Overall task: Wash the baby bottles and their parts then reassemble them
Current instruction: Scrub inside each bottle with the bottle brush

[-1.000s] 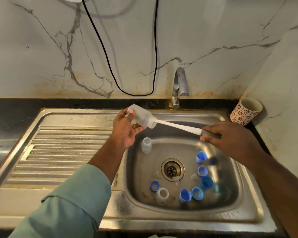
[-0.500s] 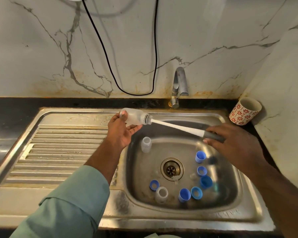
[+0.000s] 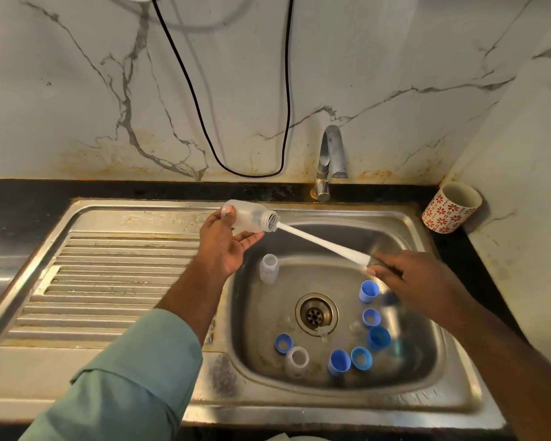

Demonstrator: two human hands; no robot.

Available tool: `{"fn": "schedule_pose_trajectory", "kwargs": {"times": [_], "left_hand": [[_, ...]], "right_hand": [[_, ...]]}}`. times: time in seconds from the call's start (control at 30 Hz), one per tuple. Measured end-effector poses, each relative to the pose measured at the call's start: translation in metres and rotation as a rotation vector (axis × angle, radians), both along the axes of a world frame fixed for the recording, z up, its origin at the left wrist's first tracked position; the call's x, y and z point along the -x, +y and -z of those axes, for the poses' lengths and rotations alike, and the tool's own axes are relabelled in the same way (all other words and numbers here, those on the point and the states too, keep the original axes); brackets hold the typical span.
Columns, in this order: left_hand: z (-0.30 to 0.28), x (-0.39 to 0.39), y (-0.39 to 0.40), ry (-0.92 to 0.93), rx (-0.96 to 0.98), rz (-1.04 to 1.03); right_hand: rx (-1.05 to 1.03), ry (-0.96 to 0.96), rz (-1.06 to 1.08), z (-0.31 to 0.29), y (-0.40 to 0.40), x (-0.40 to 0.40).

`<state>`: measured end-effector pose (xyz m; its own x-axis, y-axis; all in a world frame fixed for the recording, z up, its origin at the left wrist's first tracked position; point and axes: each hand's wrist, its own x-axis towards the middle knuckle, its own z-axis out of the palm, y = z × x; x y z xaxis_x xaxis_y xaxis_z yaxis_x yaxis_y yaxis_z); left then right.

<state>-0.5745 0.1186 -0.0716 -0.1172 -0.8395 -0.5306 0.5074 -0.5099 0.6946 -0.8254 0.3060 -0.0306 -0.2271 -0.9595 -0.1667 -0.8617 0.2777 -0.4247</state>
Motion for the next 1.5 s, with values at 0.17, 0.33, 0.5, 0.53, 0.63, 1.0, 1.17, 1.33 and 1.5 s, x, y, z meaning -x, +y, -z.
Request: {"fn": "schedule_pose_trajectory", "kwargs": {"times": [0.17,0.33,0.5,0.53,0.63,1.0,1.17,1.33,1.5], "left_hand": [[-0.002,0.003,0.003,0.002,-0.005,0.000],[-0.004,0.004,0.001,0.026,0.002,0.035],[-0.014,0.015,0.006,0.067,0.002,0.039],[-0.017,0.018,0.005,0.047,0.000,0.021],[-0.024,0.022,0.002,0.031,-0.004,-0.031],[-0.024,0.024,0.001,0.133,-0.027,-0.068],[-0.025,0.022,0.000,0.148,-0.028,-0.116],[-0.026,0.021,0.001,0.144,-0.032,-0.120],[-0.024,0.018,0.004,0.135,-0.023,-0.115]], "right_hand": [[0.188,0.053,0.025,0.002,-0.002,-0.004],[-0.113,-0.509,0.089,0.000,-0.006,-0.004],[0.032,0.005,-0.087,0.004,-0.010,-0.006],[-0.004,0.116,-0.120,0.005,-0.010,-0.008],[0.048,0.130,-0.066,0.008,-0.004,-0.014],[-0.177,-0.698,0.187,0.018,-0.001,-0.024],[-0.041,-0.575,0.168,0.016,-0.004,-0.025],[0.178,-0.197,0.159,0.019,-0.005,-0.022],[-0.138,-0.663,0.228,0.018,-0.004,-0.032]]}}
